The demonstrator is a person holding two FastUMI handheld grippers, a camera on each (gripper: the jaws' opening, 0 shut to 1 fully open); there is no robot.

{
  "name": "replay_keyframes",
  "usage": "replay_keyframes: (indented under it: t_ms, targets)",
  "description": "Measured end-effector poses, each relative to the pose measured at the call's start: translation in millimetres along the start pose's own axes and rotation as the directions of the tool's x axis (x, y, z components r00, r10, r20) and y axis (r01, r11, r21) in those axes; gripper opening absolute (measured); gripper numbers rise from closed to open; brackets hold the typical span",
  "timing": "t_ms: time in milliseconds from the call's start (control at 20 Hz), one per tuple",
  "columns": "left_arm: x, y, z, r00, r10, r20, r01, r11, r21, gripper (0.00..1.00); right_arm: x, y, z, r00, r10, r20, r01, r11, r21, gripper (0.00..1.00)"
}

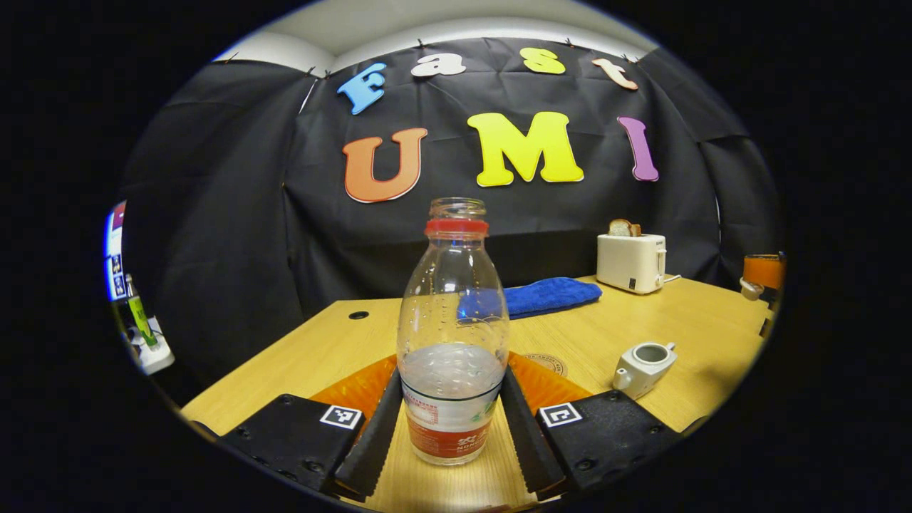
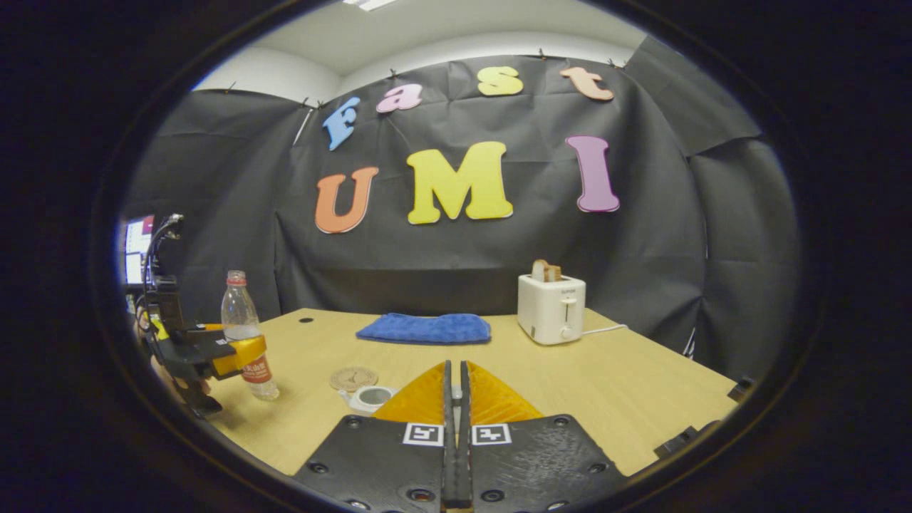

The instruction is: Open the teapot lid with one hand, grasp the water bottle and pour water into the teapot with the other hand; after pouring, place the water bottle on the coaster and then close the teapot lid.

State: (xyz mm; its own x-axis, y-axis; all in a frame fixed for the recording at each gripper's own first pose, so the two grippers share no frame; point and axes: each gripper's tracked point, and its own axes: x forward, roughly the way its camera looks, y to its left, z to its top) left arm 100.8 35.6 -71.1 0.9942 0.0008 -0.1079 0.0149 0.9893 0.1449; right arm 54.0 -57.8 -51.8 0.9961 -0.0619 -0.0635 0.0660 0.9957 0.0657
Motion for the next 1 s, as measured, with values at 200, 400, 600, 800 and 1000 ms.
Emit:
replay_keyframes:
  t_ms: [200,400,600,800,1000]
  targets:
    - [-6.9,-8.5,13.0,1.000,0.009,-0.014,-0.007,0.994,0.109,0.75,-6.5,-23.9,-4.9,0.999,-0.043,-0.012,0.043,0.999,-0.001,0.00]
    - [-7.0,-19.1,12.5,0.999,0.009,-0.053,0.004,0.970,0.244,0.75,-15.3,-37.6,-10.5,0.999,-0.046,-0.020,0.046,0.999,0.004,0.00]
    - [-4.7,-29.9,2.1,0.995,0.028,-0.095,0.014,0.907,0.421,0.74,-18.6,-53.4,-12.7,0.998,-0.056,-0.024,0.056,0.998,0.021,0.00]
    - [0.8,-45.8,-2.4,0.994,0.005,-0.113,0.063,0.807,0.587,0.74,-22.6,-62.6,-16.0,0.998,-0.052,-0.037,0.053,0.998,0.043,0.00]
    - [1.8,-53.3,-6.7,0.991,0.015,-0.130,0.081,0.707,0.702,0.74,-24.8,-68.3,-13.4,0.998,-0.054,-0.037,0.056,0.997,0.050,0.00]
